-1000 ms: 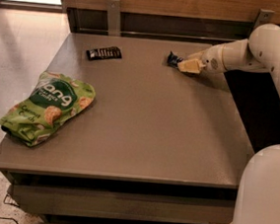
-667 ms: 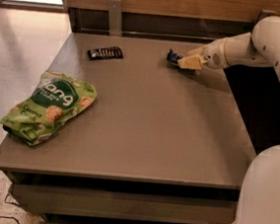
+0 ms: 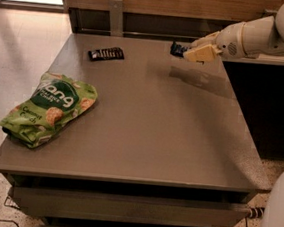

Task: Move rxbar blueberry near green rice chip bag

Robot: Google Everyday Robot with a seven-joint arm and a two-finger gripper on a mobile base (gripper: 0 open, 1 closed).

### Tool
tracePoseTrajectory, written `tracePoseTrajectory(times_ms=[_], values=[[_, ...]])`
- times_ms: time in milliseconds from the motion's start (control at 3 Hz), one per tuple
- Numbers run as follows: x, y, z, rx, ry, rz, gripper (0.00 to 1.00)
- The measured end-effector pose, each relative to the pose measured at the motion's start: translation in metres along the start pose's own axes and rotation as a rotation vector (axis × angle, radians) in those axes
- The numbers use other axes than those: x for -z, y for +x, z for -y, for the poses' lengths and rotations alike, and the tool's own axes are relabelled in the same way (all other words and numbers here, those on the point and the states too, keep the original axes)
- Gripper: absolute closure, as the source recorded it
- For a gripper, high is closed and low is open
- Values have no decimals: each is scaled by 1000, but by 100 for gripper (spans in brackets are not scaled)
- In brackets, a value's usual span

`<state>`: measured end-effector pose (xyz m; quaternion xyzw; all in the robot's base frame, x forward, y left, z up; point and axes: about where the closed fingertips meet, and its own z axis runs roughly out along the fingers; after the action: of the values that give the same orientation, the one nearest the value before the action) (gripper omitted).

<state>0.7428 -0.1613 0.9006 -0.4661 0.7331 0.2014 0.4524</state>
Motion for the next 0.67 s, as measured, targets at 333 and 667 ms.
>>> tracePoseTrajectory(times_ms=[333,667], values=[[24,-15,-28,40,-26,44,100],[33,-18,-70,51,-77,86,100]])
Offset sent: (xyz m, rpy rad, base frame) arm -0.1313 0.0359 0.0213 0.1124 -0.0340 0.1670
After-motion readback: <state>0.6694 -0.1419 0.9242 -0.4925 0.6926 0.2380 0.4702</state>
